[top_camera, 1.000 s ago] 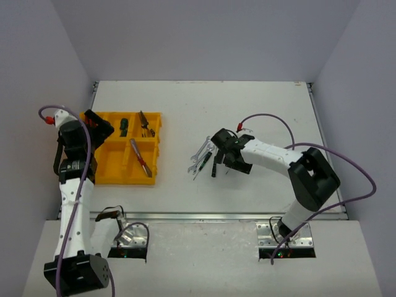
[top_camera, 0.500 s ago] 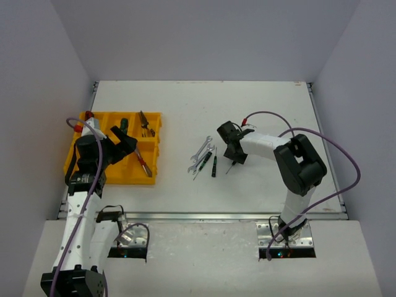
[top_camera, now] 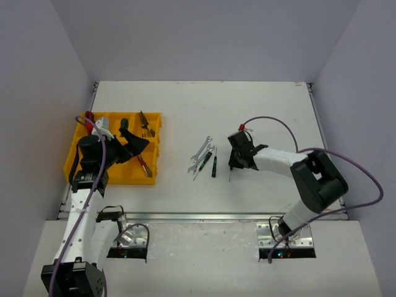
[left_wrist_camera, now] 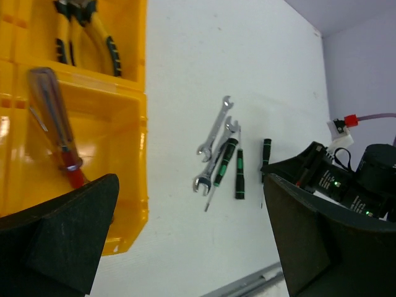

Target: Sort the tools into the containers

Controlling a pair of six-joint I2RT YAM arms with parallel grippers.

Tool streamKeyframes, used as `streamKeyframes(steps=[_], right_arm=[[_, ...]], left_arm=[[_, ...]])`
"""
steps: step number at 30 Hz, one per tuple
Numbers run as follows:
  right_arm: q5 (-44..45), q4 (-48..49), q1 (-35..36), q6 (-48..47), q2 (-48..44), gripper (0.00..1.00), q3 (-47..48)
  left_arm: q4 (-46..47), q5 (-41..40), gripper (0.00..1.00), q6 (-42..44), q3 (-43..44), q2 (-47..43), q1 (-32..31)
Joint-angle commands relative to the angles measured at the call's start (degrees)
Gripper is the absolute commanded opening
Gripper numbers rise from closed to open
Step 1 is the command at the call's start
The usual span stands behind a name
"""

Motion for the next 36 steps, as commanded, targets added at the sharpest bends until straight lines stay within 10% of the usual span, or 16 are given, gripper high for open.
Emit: streamKeyframes(steps=[1,7,15,30,31,34,36], right_arm=[[-7.22,8.47,8.34,-13.27,-14.53,0.00,-3.69],[-44.34,21.06,12.27,-16.40,-21.69,0.00,-4.19],[-49.47,25.03,15.48,-13.51,-25.13,0.00,-2.26],[-40.46,24.12,15.63,-13.90,-29.53,0.02,-2.55],[-40.72,24.12,15.63,-13.90,-29.31,0.12,-2.37],[-37.61,20.82,15.63,-14.20,-29.27,0.96,-1.65],[-31.16,15.89,15.63,-15.25,-30.34,0.99,-0.77]], left_arm=[[21.33,19.18,1.00,-11.29,-5.87,0.63,-2.27],[39.15,14.54,1.00,-21.05,-9.57,-0.99,-17.70],[43.33,6.48,0.89,-22.88,-9.21,1.41,-31.23],[41.21,0.57,0.00,-21.33,-7.24,5.42,-39.70],[39.91,0.00,0.00,-20.89,-6.64,5.42,-39.70],[25.46,-10.94,0.00,-15.96,-0.89,6.53,-39.67],[7.46,-25.95,0.00,-11.19,7.19,8.68,-39.47]])
